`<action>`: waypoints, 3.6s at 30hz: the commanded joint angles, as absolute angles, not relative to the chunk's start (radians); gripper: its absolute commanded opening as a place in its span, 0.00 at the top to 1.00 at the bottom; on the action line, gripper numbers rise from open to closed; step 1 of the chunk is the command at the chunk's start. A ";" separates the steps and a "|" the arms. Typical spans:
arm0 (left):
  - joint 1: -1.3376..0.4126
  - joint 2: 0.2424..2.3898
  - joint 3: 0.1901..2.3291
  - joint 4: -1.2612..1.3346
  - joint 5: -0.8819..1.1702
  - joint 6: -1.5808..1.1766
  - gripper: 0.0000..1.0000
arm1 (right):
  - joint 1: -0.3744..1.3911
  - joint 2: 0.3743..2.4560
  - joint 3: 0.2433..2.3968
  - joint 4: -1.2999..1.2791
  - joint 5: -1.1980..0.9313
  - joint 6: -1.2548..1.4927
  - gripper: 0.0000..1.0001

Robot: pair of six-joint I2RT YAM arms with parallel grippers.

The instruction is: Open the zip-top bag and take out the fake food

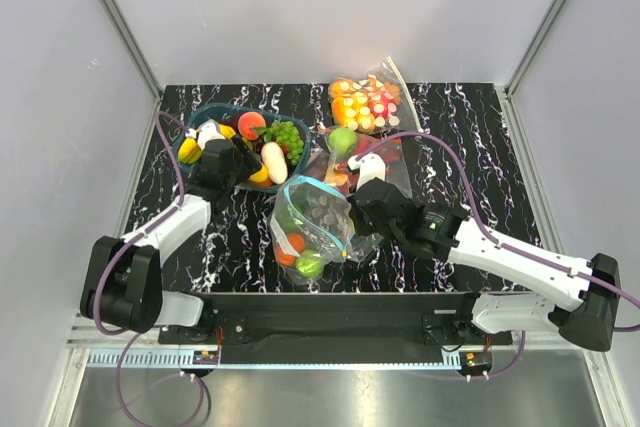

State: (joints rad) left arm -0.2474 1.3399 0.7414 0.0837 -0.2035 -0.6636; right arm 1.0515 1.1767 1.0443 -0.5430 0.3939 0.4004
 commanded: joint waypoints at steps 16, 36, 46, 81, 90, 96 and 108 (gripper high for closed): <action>-0.245 1.307 0.707 0.141 -0.262 -0.670 0.10 | 1.043 1.209 1.040 -0.486 0.350 0.403 0.94; -0.253 0.886 0.669 -0.122 -0.166 -0.603 0.01 | 1.043 1.221 1.078 -0.486 0.331 0.391 0.94; -0.497 0.684 0.900 -0.374 0.054 -0.551 0.02 | 1.045 1.261 1.114 -0.430 0.258 0.403 0.94; -0.902 1.028 0.936 -0.640 -0.302 -0.500 0.23 | 1.043 1.258 1.075 -0.405 0.229 0.449 0.95; -0.902 1.114 0.917 -0.643 -0.379 -0.476 0.19 | 1.045 1.302 1.072 -0.350 0.186 0.457 0.95; -0.900 1.169 0.911 -0.582 -0.350 -0.463 0.18 | 1.045 1.330 1.084 -0.318 0.169 0.453 0.95; -0.871 1.282 0.916 -0.555 -0.420 -0.453 0.09 | 1.042 1.313 1.089 -0.308 0.152 0.456 0.95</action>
State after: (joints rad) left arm -0.8875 1.2697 0.8860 -0.5766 -0.3584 -0.4694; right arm 1.0470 1.3331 1.0710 -0.3557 0.1696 0.4496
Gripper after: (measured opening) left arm 0.908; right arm 0.058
